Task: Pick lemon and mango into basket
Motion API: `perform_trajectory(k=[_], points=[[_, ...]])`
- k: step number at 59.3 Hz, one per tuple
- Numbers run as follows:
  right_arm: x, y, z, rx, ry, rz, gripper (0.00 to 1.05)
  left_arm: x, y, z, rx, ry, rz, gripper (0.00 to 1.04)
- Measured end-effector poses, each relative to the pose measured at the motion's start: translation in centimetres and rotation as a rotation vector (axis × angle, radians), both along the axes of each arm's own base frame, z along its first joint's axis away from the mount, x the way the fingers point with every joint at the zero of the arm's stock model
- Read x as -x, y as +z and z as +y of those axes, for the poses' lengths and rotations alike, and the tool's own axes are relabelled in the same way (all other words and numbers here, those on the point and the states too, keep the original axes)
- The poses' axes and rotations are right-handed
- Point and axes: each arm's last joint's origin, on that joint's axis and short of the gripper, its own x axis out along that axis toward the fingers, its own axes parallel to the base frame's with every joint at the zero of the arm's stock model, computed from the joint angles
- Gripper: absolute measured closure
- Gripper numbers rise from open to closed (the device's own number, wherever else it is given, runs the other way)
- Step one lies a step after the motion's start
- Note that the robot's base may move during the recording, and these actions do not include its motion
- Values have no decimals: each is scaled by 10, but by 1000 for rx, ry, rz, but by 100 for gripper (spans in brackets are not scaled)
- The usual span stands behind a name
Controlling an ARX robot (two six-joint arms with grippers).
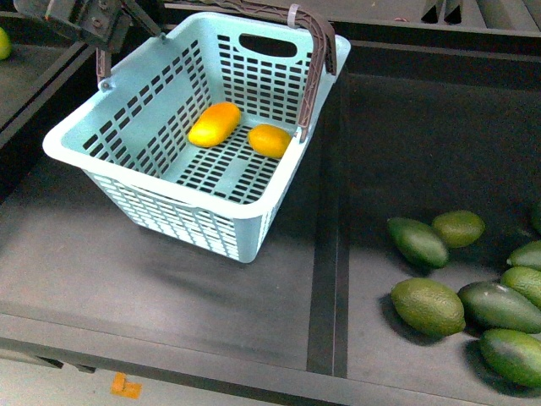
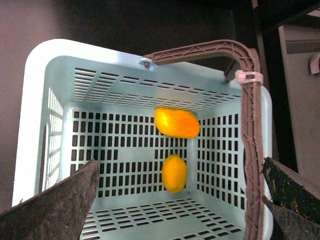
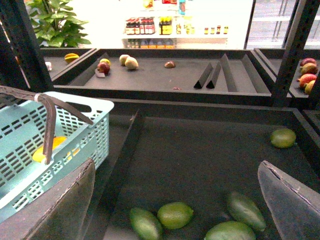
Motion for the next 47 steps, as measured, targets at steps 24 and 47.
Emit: perform_trajectory(k=[24, 47], points=[[0, 0, 0, 0, 0, 0, 9, 124, -29, 110, -975, -746, -565, 96], [0, 0, 0, 0, 0, 0, 9, 204, -51, 151, -1012, -769, -531, 101]])
